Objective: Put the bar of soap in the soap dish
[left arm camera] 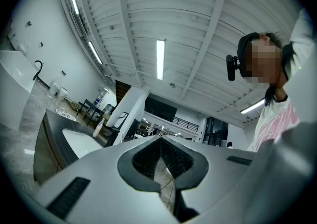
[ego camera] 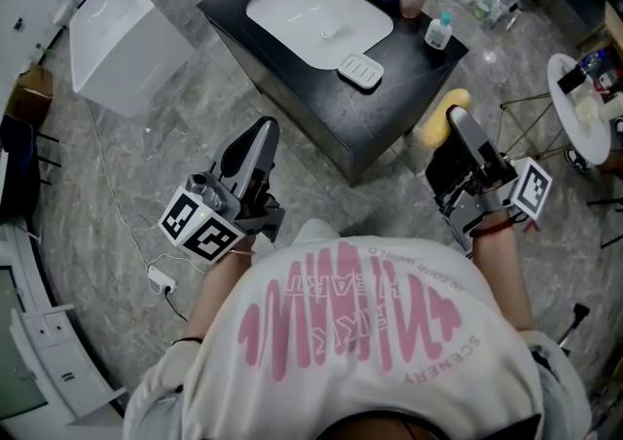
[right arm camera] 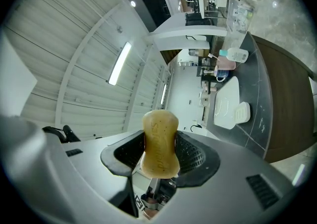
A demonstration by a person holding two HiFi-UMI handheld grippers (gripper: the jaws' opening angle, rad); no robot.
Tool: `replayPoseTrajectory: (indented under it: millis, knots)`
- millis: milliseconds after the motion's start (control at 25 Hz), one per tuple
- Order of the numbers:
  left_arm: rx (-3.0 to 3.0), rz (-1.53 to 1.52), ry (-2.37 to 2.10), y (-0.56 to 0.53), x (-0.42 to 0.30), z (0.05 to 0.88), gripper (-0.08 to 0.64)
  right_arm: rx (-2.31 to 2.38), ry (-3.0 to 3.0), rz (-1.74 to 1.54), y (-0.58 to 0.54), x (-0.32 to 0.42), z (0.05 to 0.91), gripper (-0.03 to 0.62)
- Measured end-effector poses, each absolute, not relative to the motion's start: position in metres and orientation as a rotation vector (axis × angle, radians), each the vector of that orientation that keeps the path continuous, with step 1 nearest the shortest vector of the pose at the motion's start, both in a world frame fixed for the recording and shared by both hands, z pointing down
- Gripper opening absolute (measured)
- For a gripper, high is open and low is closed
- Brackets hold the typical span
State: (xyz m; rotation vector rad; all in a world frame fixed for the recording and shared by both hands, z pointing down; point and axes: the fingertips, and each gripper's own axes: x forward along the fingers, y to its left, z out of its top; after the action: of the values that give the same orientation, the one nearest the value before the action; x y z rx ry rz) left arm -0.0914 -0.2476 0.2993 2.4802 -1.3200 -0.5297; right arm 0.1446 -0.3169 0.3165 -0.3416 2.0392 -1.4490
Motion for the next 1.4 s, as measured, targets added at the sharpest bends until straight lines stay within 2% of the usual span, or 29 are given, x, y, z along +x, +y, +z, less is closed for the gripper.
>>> replayPoseTrajectory:
  millis: [440,1400]
  knots:
    - [2.506,-0.483,-1.210,-0.304,-0.114,0.304,0.009,-0.448,1.972,-1.446,-0.355,0.129,0.332,0.193]
    - [2.568,-0.354,-0.971,-0.455,-0.233,0.307,0.009,-1.038,1.888,-1.383,-0.468,0.065,0.408,0.193]
